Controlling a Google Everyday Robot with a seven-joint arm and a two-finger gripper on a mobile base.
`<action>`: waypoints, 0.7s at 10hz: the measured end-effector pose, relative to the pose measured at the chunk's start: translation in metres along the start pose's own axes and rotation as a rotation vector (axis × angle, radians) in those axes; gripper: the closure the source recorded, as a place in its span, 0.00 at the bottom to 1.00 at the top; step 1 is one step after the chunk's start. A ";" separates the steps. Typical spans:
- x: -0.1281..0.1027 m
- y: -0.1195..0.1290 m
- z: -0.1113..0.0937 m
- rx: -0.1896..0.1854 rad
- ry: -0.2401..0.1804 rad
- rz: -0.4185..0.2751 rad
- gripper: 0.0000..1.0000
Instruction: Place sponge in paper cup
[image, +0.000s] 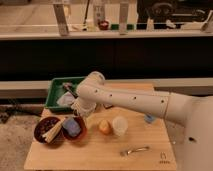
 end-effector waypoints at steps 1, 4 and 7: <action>-0.002 -0.004 0.003 -0.010 -0.007 -0.024 0.20; -0.005 -0.015 0.012 -0.038 -0.016 -0.084 0.20; -0.001 -0.019 0.023 -0.050 -0.022 -0.091 0.20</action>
